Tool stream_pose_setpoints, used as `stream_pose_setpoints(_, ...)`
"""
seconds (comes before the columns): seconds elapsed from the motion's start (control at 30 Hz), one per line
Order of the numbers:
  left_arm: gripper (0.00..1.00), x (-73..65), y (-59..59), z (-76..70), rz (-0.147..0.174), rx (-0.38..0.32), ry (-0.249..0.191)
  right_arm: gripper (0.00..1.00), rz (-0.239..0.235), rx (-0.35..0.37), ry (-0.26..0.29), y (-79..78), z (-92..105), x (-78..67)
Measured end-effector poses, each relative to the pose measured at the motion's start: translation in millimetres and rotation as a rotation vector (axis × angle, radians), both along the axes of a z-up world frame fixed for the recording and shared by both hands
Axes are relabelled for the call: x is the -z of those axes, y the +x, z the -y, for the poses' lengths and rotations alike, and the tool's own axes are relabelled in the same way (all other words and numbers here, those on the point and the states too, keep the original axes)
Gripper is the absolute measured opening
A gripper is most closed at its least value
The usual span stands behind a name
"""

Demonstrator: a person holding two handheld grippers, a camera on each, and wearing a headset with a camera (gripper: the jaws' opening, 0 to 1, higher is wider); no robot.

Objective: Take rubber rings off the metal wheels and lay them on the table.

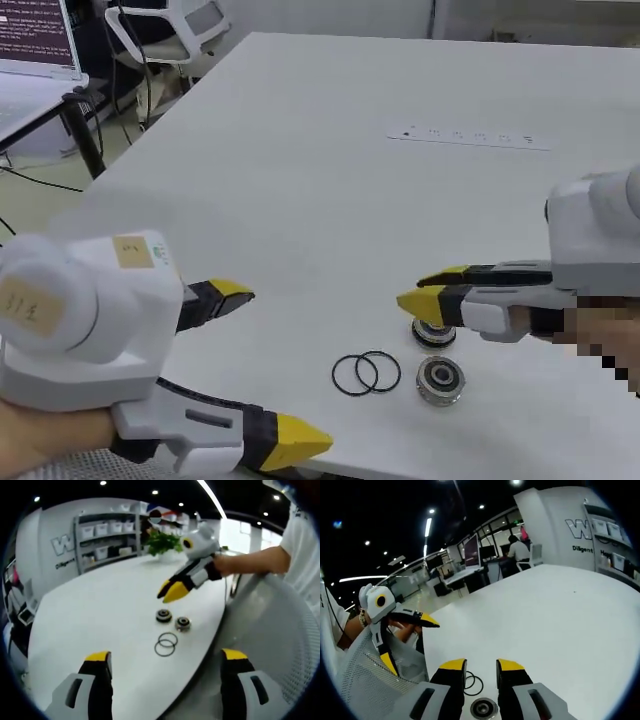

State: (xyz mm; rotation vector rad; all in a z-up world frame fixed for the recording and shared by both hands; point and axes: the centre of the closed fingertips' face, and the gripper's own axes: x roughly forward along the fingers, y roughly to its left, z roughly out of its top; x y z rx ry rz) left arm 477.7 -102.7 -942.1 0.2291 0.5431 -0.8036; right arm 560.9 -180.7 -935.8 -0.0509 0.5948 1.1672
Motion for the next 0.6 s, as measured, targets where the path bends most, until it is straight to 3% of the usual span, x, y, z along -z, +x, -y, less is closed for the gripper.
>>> stream_pose_setpoints(0.17,0.91,-0.6,-0.5,0.8,-0.003,0.0,-0.009,0.27,0.019,0.044,0.039,12.5,12.5,-10.1)
stream_pose_setpoints(0.37,0.92,-6.7,0.3,2.9,0.0,-0.009,-0.053,0.29,0.022,0.1,0.056,24.0,29.0,-12.7)
stream_pose_setpoints(0.6,0.94,-23.8,4.5,6.8,0.046,-0.004,-0.098,0.29,0.005,0.17,0.051,38.5,47.7,-5.7)
